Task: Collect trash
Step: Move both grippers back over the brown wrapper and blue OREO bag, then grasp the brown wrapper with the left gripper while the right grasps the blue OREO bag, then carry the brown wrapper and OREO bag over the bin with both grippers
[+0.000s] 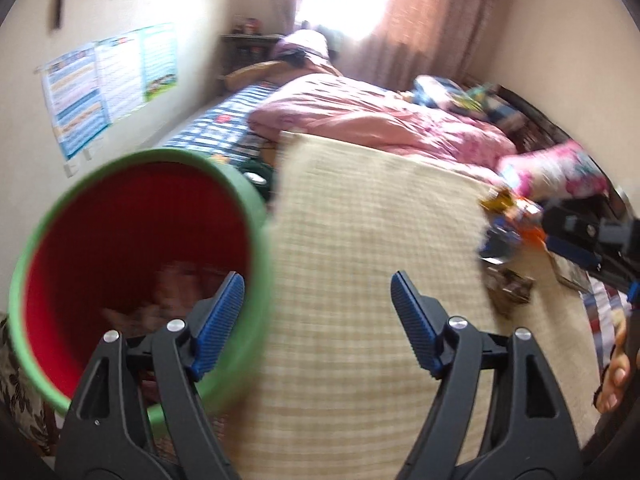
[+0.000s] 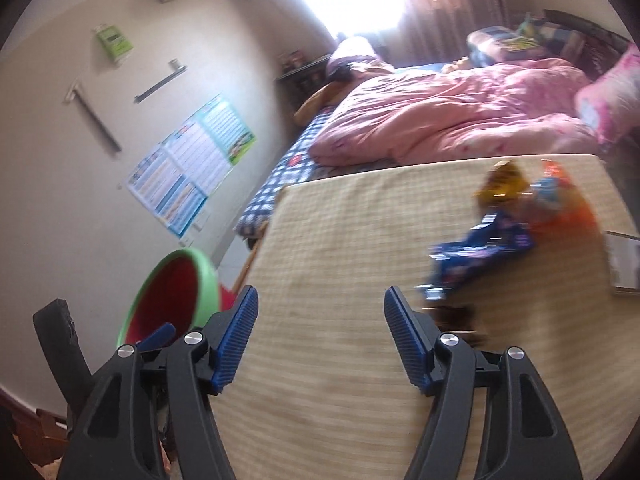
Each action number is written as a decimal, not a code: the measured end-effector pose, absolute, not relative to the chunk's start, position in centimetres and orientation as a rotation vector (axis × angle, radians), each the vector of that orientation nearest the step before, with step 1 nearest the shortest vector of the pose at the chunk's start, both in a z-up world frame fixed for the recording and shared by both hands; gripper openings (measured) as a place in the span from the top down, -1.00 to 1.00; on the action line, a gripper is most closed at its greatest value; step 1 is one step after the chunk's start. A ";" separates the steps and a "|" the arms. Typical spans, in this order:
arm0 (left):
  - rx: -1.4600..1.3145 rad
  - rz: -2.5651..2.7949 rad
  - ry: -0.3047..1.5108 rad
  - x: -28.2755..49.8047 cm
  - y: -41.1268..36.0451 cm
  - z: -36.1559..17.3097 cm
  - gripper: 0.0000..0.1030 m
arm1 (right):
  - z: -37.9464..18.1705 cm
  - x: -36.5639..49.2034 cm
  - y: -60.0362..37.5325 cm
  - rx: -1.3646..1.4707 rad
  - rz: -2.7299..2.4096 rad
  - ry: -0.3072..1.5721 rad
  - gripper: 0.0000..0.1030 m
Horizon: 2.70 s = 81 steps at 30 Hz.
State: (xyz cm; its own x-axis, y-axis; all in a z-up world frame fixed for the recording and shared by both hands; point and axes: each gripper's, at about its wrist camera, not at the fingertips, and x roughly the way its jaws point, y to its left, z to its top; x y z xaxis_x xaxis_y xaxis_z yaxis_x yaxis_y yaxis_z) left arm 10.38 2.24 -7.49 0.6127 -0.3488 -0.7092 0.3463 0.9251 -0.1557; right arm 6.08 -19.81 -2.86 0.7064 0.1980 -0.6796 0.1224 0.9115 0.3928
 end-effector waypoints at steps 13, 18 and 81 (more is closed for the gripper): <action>0.087 -0.585 0.899 8.8 -13.6 -10.1 -0.50 | -4.4 1.8 -32.0 0.487 -0.071 0.818 -0.25; 0.062 -0.602 0.955 9.3 -15.9 -11.6 -0.38 | -5.4 2.0 -33.4 0.511 -0.039 0.842 -0.25; -0.021 -0.459 1.005 6.5 -11.2 -10.5 -0.04 | -4.9 2.3 -28.5 0.444 0.175 0.843 0.87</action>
